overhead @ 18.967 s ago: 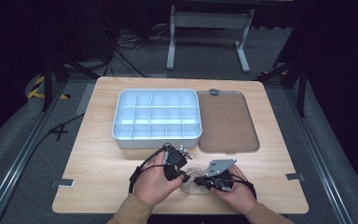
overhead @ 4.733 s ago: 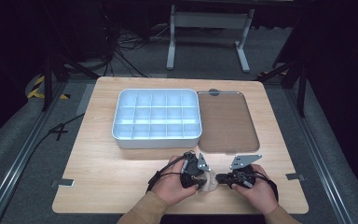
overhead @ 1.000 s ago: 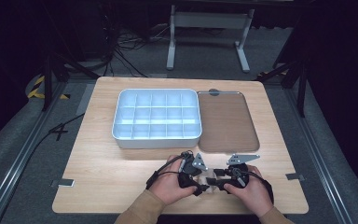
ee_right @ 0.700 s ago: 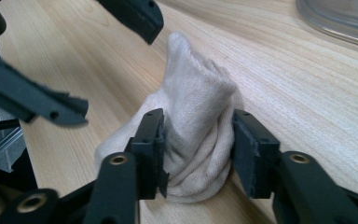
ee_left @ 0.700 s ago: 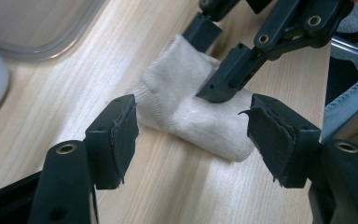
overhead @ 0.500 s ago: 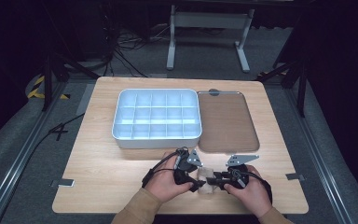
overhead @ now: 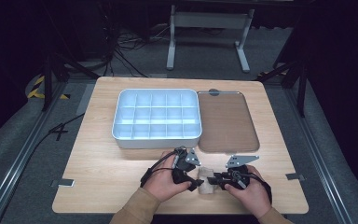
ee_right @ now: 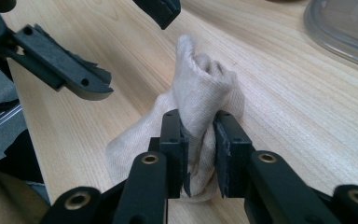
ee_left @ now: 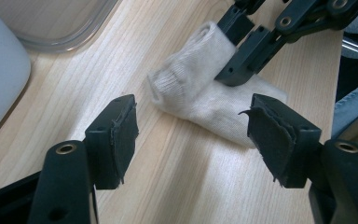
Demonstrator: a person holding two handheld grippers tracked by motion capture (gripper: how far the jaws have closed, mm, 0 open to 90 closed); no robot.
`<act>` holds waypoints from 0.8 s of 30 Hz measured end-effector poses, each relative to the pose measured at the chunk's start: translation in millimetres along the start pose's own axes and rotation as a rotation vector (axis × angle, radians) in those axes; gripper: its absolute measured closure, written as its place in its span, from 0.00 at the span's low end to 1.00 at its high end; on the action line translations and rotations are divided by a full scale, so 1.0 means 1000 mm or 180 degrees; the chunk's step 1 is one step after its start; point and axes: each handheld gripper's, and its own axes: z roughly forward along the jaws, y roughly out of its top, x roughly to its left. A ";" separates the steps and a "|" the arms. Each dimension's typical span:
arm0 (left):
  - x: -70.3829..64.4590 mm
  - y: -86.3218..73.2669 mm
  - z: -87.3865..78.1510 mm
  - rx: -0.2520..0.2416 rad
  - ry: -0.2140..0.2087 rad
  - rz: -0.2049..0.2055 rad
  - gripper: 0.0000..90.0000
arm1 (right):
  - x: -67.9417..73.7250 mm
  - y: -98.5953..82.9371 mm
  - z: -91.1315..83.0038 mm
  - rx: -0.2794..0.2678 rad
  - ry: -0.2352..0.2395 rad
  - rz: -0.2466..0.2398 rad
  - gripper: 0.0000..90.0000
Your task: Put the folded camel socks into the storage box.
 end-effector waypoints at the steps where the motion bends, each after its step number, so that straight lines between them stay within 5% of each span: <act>1: 0.000 0.000 0.000 -0.0003 -0.0001 0.0001 0.38 | 0.000 0.000 -0.001 -0.0002 0.0005 -0.0004 0.84; 24: 0.006 -0.006 -0.009 0.0010 0.0045 -0.0053 0.38 | -0.001 0.013 -0.030 -0.0306 -0.0098 -0.0060 0.85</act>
